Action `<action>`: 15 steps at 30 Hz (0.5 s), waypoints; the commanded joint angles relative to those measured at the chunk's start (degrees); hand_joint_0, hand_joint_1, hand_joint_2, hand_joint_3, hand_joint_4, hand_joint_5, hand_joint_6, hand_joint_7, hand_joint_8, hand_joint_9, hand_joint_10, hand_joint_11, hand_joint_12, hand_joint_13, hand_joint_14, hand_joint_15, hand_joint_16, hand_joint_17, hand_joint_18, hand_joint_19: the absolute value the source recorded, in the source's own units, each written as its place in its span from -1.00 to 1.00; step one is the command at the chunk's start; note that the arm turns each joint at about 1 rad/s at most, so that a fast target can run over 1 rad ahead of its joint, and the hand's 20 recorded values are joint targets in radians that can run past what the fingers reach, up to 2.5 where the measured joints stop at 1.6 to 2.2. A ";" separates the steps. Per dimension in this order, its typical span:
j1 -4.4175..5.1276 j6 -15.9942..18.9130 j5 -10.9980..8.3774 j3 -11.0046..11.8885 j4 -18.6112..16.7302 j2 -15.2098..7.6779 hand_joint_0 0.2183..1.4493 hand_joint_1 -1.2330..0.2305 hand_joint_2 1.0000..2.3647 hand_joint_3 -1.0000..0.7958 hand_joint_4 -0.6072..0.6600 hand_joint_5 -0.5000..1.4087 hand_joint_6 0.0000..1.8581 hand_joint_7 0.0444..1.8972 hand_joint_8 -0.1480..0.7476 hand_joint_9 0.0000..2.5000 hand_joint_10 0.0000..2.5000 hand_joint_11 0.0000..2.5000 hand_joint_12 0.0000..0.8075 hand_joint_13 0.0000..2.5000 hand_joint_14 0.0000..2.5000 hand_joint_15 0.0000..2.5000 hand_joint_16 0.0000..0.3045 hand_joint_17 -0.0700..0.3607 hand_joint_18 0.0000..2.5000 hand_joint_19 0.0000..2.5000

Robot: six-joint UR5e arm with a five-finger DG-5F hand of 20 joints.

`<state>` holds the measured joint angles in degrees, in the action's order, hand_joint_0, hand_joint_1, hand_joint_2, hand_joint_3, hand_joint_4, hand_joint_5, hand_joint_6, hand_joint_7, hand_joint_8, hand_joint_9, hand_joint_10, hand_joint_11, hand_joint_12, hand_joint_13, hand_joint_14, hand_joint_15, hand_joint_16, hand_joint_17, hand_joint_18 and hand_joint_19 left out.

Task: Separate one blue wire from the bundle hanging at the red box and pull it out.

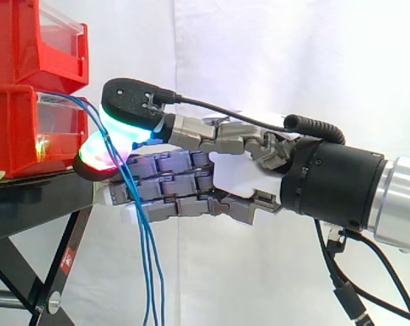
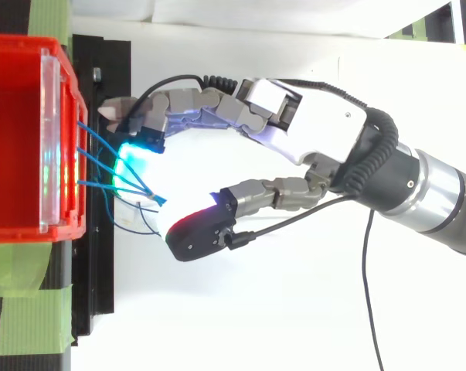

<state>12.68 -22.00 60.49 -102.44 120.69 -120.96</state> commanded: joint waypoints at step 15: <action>0.33 -0.33 -0.37 0.31 0.86 -0.06 -0.34 -0.30 -0.99 -0.38 0.38 -0.67 -0.34 0.19 0.01 -0.74 -1.00 -0.82 -0.02 -0.67 -0.99 -0.77 -0.64 -0.10 -0.65 -0.61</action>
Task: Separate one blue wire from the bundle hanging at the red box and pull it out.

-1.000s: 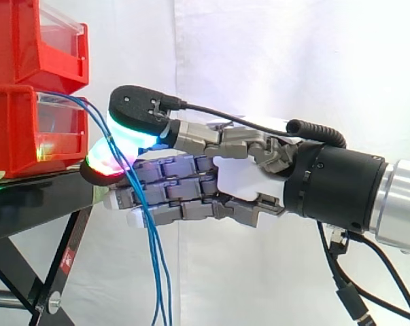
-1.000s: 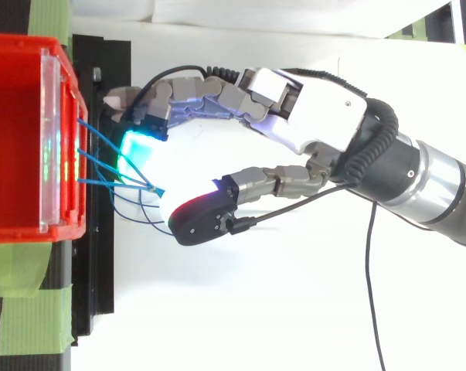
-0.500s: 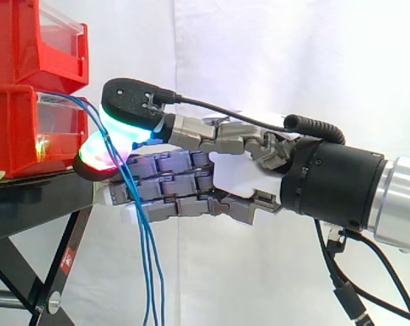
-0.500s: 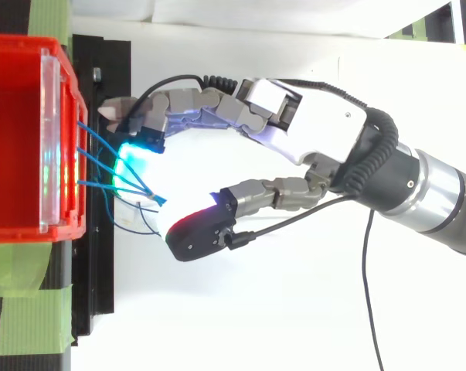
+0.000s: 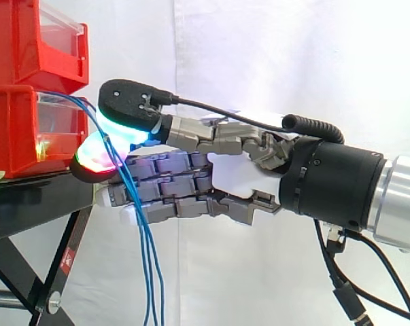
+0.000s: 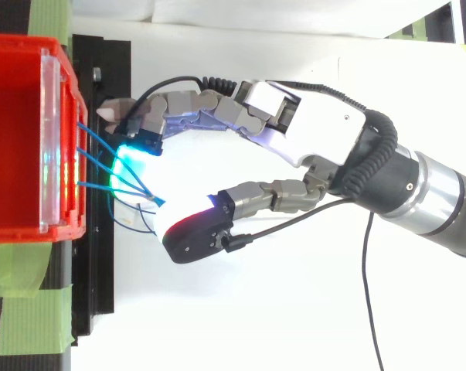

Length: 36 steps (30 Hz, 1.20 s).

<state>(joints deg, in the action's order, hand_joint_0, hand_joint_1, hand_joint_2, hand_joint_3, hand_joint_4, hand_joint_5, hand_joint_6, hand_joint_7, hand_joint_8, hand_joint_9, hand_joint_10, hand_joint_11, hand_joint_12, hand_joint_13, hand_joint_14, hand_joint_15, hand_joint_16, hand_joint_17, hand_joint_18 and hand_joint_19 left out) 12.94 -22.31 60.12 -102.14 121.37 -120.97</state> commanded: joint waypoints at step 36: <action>-0.02 0.08 0.00 -0.08 1.06 0.04 -0.33 -0.28 -0.98 -0.29 0.36 -0.69 -0.21 0.04 0.01 -0.73 -1.00 -0.80 -0.03 -0.65 -0.99 -0.76 -0.64 -0.10 -0.63 -0.61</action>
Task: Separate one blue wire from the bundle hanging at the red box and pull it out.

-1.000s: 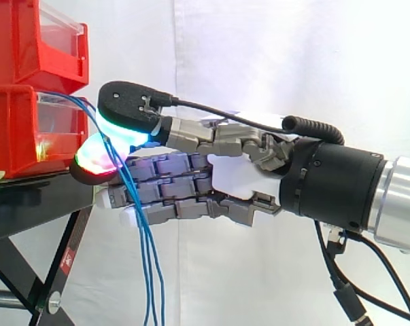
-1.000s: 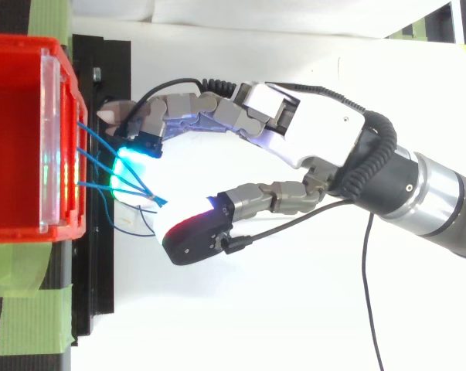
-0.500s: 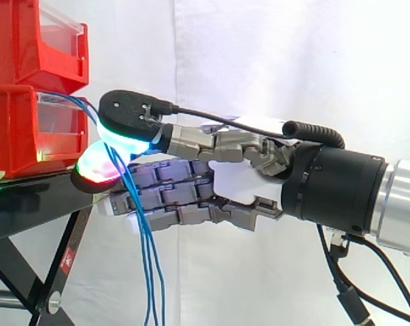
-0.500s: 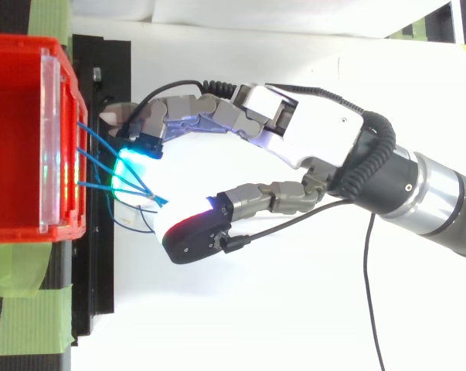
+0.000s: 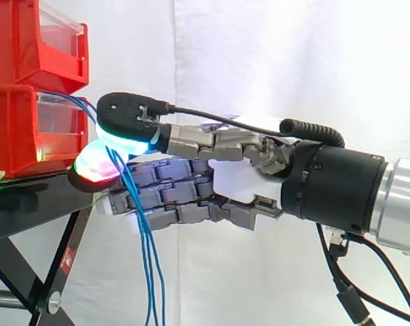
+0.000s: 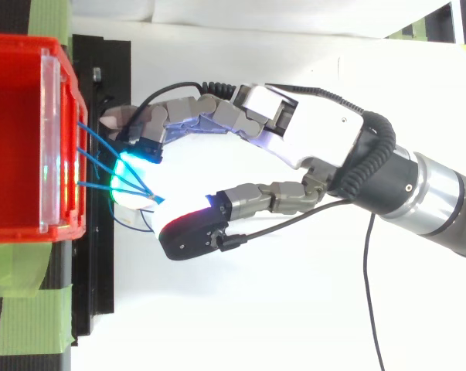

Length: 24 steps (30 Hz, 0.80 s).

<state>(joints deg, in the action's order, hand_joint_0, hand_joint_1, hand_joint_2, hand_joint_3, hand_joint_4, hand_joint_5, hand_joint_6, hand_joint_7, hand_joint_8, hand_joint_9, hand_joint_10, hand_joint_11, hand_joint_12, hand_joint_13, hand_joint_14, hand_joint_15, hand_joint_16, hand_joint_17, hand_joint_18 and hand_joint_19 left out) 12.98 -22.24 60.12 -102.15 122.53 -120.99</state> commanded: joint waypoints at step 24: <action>-0.24 0.26 0.18 0.02 -0.28 0.05 -0.32 -0.25 -0.98 -0.26 0.34 -0.70 -0.16 0.02 0.01 -0.71 -0.99 -0.78 -0.02 -0.63 -0.99 -0.74 -0.64 -0.11 -0.62 -0.60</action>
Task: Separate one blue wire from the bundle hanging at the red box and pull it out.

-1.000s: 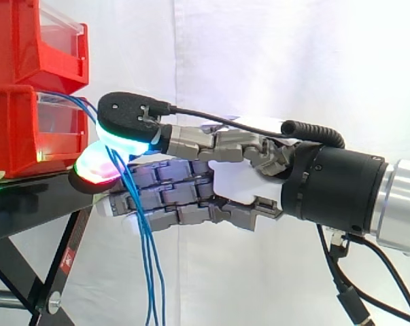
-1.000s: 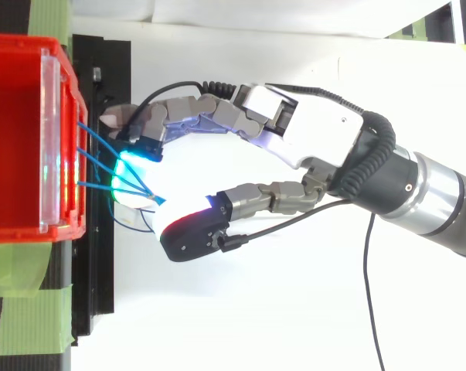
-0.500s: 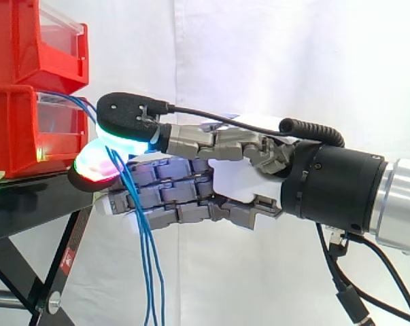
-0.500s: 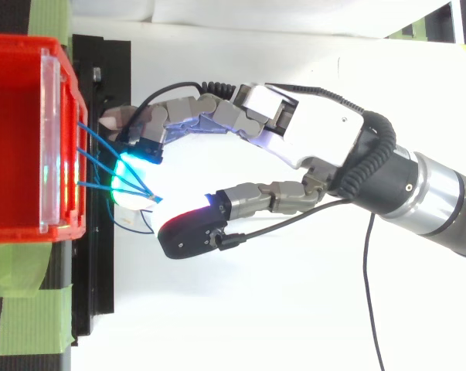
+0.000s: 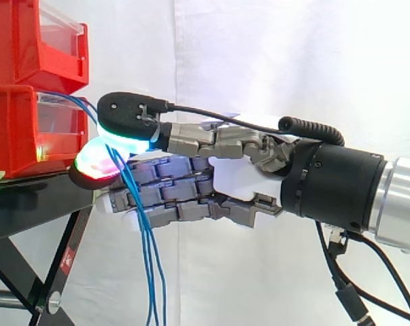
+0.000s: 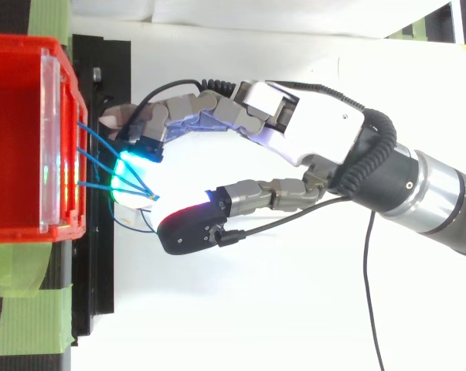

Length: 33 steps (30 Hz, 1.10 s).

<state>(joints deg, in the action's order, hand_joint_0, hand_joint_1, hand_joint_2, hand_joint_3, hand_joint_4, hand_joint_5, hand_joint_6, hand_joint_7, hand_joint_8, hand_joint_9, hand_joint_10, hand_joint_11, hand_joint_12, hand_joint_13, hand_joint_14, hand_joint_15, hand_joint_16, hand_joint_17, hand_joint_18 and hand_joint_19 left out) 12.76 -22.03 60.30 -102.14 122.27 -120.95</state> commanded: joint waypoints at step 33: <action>-0.19 0.15 0.17 0.45 0.43 0.01 -0.33 -0.25 -0.97 -0.10 0.33 -0.69 -0.11 0.04 0.04 -0.63 -0.99 -0.75 -0.02 -0.56 -0.99 -0.71 -0.65 -0.11 -0.56 -0.57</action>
<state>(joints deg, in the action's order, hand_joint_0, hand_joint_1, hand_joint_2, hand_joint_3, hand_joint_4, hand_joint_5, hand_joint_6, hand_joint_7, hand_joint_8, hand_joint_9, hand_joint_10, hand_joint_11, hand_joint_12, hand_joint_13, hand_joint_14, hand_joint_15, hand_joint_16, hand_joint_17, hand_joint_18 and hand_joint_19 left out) 12.59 -21.89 60.43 -101.62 122.68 -120.94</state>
